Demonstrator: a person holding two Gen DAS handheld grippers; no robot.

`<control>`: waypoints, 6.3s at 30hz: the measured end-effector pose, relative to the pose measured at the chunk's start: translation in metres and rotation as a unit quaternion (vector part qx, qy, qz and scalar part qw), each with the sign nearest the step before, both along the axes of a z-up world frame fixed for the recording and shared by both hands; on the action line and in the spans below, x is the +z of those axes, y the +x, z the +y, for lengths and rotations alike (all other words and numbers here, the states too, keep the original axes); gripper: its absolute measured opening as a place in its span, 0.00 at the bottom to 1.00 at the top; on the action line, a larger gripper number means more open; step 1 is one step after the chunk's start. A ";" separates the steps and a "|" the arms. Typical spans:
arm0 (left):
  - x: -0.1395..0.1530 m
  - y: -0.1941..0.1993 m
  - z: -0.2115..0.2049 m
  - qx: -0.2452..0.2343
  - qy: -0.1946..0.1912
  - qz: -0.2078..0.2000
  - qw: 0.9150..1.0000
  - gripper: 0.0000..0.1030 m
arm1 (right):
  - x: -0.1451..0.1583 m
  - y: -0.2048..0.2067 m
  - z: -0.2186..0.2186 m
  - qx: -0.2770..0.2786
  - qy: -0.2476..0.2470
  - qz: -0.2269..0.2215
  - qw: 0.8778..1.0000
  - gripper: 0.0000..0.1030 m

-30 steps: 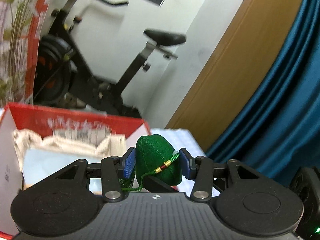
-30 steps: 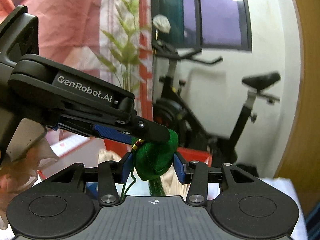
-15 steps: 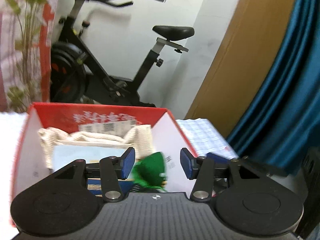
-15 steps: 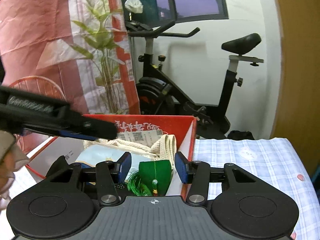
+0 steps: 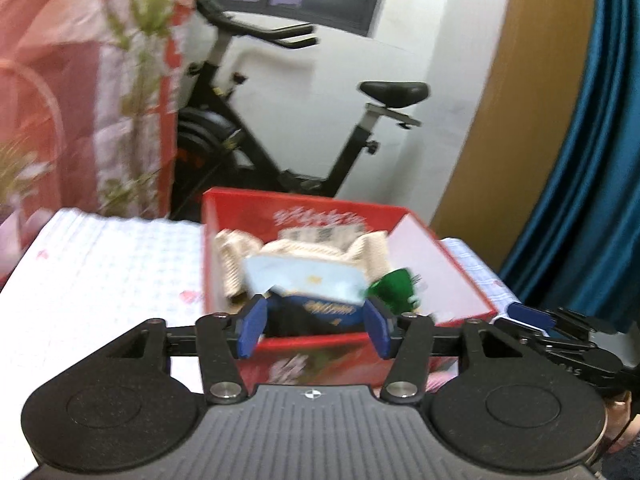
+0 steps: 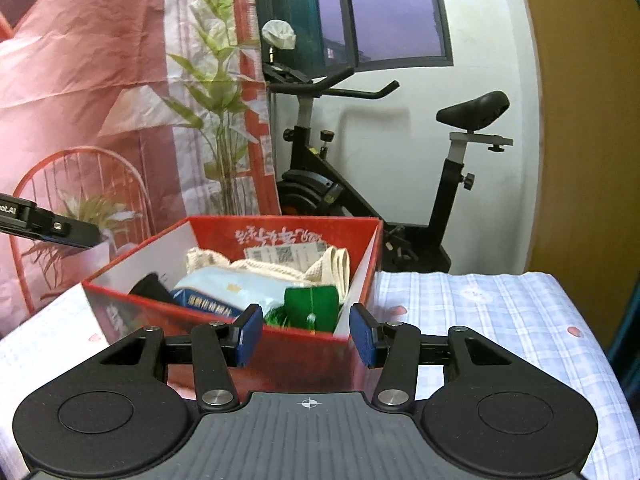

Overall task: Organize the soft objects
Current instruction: 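Lower both tools to the pink knitted towel beside the box, then close both grippers on the pink knitted towel, then lift the pink knitted towel with both grippers over the red box, then lower the towel into the box and open both grippers, then move both tools down to the black eye mask beside the box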

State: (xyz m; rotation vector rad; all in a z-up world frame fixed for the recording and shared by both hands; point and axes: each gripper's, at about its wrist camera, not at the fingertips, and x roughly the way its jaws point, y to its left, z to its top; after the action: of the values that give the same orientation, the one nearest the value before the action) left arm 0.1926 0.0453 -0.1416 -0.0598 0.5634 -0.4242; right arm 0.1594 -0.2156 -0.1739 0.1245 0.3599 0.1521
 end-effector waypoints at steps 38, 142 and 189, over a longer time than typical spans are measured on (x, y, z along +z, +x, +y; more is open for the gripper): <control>-0.127 -0.004 0.014 0.100 0.007 0.094 0.991 0.44 | -0.098 0.017 0.057 0.002 0.002 0.117 0.993 0.51; -0.036 0.093 -0.060 0.029 0.084 0.044 0.995 0.18 | 0.002 0.117 0.072 -0.002 -0.083 0.130 0.988 0.11; -0.115 -0.058 0.016 0.132 0.030 0.104 0.985 0.83 | -0.080 -0.023 0.117 0.003 -0.026 0.088 0.996 1.00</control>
State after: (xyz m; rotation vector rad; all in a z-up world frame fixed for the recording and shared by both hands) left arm 0.1349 0.0617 -0.2562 -0.1208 0.7621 -0.1422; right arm 0.1367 -0.0986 -0.2534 0.0863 0.5386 0.1373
